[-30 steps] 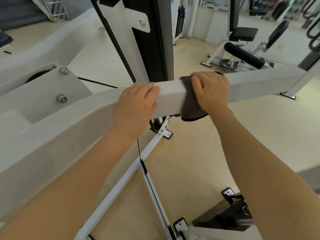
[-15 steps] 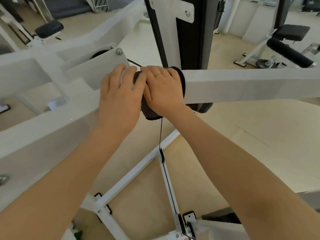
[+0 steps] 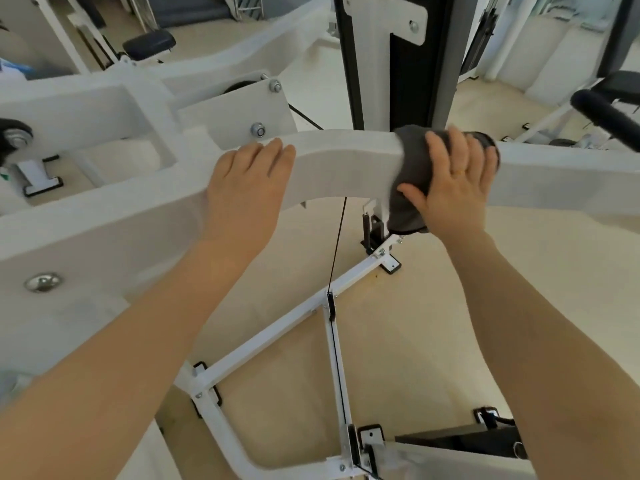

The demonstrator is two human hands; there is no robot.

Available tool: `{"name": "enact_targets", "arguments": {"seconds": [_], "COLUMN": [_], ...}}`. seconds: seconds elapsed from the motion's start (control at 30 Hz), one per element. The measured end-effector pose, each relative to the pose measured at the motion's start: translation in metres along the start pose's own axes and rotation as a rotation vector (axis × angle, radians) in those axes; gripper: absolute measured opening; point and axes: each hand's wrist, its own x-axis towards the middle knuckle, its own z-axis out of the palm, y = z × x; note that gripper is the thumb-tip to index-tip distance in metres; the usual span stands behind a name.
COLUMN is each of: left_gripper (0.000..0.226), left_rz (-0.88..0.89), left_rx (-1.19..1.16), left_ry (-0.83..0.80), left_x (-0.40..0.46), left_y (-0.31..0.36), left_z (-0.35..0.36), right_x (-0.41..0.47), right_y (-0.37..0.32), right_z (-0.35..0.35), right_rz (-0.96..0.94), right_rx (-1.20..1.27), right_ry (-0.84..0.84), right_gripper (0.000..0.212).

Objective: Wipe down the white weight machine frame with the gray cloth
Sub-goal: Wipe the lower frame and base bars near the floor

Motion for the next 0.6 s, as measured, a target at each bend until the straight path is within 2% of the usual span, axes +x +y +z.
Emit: {"name": "enact_targets", "arguments": {"seconds": [0.13, 0.2, 0.33, 0.47, 0.6], "left_gripper": [0.042, 0.043, 0.045, 0.042, 0.034], "left_rz": [-0.009, -0.019, -0.054, 0.031, 0.058], "left_rx": [-0.039, -0.054, -0.123, -0.071, -0.272], "left_ry": [0.022, 0.024, -0.038, -0.014, -0.001], "left_x": [0.001, 0.002, 0.002, 0.001, -0.016], "left_y": [0.001, 0.002, 0.002, -0.001, -0.005], "left_z": [0.000, 0.001, 0.001, -0.003, -0.017], "right_x": [-0.012, -0.011, -0.009, 0.001, 0.005], "right_y": [0.016, 0.002, -0.042, -0.094, -0.114], "right_z": [0.001, 0.002, 0.009, 0.016, 0.015], "right_rz": [0.229, 0.266, 0.082, -0.096, -0.187], "right_rx": [-0.018, -0.010, -0.035, -0.098, -0.111], "right_ry": [-0.033, -0.034, -0.022, 0.037, 0.067], "right_gripper": [0.078, 0.078, 0.074, 0.071, 0.064]}}
